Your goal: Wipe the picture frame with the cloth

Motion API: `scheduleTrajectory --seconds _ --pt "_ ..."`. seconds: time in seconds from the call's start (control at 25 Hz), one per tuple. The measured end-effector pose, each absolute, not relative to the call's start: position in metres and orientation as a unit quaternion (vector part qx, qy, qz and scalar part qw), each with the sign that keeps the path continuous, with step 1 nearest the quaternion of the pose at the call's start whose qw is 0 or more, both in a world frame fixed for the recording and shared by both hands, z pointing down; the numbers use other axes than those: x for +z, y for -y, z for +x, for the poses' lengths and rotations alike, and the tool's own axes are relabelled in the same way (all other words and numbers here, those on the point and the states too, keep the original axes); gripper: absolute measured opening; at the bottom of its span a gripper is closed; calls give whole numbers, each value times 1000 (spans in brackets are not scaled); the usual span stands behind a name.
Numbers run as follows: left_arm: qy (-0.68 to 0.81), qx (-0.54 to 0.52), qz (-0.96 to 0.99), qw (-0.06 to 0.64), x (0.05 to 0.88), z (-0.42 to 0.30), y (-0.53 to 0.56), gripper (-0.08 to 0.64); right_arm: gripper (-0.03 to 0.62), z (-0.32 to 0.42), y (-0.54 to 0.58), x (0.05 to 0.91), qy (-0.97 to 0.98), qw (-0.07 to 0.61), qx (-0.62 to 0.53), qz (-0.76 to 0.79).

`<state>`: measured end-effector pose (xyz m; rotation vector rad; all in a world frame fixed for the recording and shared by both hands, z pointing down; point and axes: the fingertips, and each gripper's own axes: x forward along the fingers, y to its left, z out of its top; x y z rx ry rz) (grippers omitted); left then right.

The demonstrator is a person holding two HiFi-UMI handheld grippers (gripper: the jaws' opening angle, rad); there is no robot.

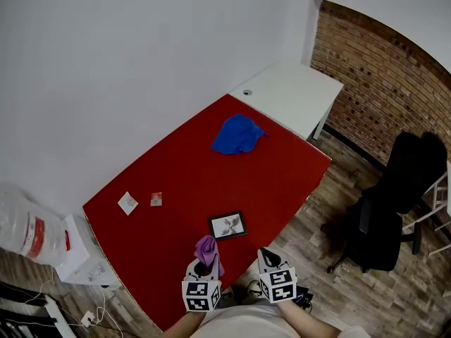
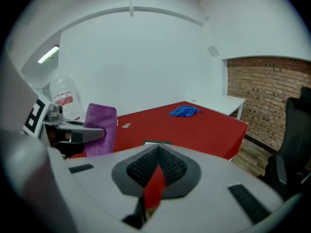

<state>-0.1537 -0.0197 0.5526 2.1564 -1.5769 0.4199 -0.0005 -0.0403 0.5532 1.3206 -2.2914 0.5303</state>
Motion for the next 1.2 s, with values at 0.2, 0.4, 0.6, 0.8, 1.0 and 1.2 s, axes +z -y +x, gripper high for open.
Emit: scheduleTrajectory --seconds 0.2,0.4,0.6,0.8,1.0,1.2 --pt "523 229 800 184 580 -159 51 61 3 1 56 567 824 231 196 479" --pt "473 350 802 105 615 -175 98 61 3 -12 71 573 830 224 192 474" --pt "381 496 780 22 668 -176 143 61 3 -25 78 583 833 225 196 465" --pt "321 596 736 -2 719 -191 166 61 3 -38 74 586 840 223 199 453" --pt "299 631 715 -15 740 -197 173 61 3 -37 61 595 840 231 211 442" --pt "284 649 705 -35 743 -194 169 61 3 -26 60 602 837 233 220 445"
